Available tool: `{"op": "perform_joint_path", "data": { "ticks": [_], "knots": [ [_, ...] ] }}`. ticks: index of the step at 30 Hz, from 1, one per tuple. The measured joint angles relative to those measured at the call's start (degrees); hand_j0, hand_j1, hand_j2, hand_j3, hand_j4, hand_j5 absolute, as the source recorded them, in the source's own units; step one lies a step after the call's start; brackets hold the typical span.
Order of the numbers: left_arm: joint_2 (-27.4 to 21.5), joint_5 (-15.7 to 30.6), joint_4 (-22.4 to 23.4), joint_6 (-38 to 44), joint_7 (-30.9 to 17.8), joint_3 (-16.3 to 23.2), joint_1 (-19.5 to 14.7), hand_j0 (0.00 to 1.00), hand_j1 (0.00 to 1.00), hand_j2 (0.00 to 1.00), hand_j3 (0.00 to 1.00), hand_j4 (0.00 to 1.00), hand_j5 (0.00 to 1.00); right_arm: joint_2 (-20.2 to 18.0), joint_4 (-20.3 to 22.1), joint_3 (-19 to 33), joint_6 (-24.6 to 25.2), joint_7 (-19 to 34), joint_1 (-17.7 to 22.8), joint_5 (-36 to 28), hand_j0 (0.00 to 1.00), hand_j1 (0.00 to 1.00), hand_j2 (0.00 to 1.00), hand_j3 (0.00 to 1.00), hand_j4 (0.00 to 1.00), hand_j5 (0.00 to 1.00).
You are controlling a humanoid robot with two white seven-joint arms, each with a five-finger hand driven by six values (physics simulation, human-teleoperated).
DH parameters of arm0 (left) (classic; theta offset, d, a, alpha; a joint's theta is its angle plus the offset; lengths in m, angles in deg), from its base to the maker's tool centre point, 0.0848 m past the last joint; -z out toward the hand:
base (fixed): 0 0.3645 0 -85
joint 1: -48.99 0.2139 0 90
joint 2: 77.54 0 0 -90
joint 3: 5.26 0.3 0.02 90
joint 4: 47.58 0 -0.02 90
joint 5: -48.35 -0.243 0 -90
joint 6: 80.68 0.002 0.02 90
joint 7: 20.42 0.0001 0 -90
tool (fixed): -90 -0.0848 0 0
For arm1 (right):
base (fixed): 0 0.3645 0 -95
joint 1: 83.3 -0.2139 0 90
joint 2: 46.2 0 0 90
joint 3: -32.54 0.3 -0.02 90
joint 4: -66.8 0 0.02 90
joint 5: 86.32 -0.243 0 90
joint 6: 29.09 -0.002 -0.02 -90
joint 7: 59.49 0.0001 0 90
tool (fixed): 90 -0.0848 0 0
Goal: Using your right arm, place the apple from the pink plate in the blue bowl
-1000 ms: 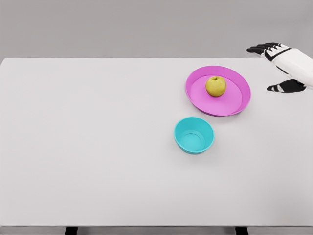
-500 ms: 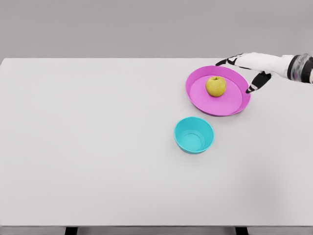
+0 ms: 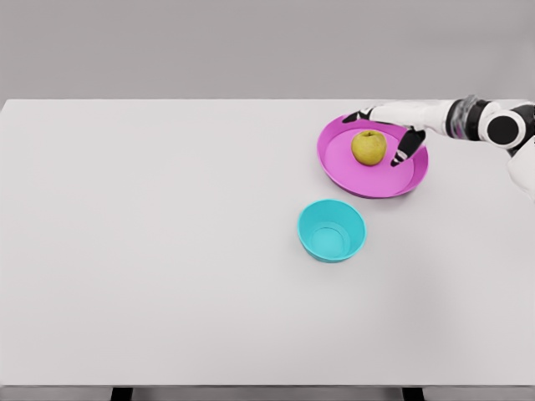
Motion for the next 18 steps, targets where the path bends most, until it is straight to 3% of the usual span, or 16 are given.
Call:
{"op": "perform_joint_path", "data": {
  "ticks": [18],
  "knots": [
    [0.0,0.0,0.0,0.0,0.0,0.0,-0.1,1.00,1.00,1.00,1.00,1.00,1.00,3.6,-6.1,-1.5,0.0,0.0,-1.4,1.6,1.00,1.00,1.00,1.00,1.00,1.00]
  ]
}}
